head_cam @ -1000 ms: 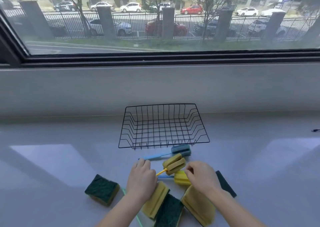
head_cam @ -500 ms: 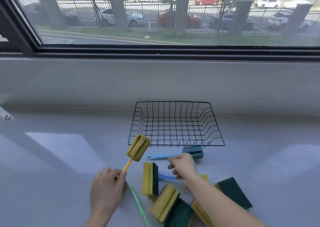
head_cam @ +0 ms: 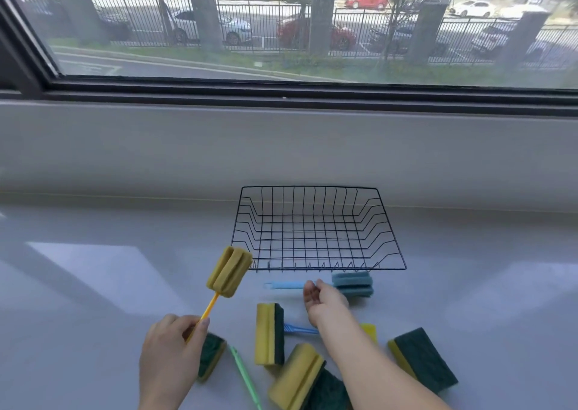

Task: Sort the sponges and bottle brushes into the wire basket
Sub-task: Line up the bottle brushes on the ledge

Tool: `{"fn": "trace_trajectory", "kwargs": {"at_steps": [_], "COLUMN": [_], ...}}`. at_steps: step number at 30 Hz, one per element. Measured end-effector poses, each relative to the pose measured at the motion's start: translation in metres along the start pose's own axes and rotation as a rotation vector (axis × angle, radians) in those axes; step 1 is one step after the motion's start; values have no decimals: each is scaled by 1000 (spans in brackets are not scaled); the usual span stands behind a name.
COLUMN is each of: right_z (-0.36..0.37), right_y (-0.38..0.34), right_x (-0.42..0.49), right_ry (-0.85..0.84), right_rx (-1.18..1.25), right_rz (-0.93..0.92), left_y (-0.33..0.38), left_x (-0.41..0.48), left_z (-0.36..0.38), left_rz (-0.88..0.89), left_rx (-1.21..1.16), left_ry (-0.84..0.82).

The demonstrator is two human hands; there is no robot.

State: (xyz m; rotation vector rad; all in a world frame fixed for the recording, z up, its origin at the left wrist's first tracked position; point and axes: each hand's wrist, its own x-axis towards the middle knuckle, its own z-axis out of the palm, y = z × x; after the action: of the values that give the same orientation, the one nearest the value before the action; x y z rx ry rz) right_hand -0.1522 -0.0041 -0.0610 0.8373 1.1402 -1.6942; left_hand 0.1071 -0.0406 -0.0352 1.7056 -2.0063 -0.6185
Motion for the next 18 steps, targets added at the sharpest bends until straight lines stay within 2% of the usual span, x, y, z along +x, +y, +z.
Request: {"fn": "trace_trajectory", "kwargs": {"at_steps": [6, 13, 18], "right_z": [-16, -20, -11], "right_y": [-10, -16, -1], "right_x": [-23, -60, -81], "right_ry": [-72, -170, -274], "right_rx": [23, -112, -245], "right_rz": [-30, -140, -137], "left_y": [1, -5, -24], "left_x": [1, -11, -26], "left_z": [0, -12, -26], "left_rz": [-11, -52, -117], "left_rx": [-62, -109, -180], "left_ry": [-1, 27, 71]}}
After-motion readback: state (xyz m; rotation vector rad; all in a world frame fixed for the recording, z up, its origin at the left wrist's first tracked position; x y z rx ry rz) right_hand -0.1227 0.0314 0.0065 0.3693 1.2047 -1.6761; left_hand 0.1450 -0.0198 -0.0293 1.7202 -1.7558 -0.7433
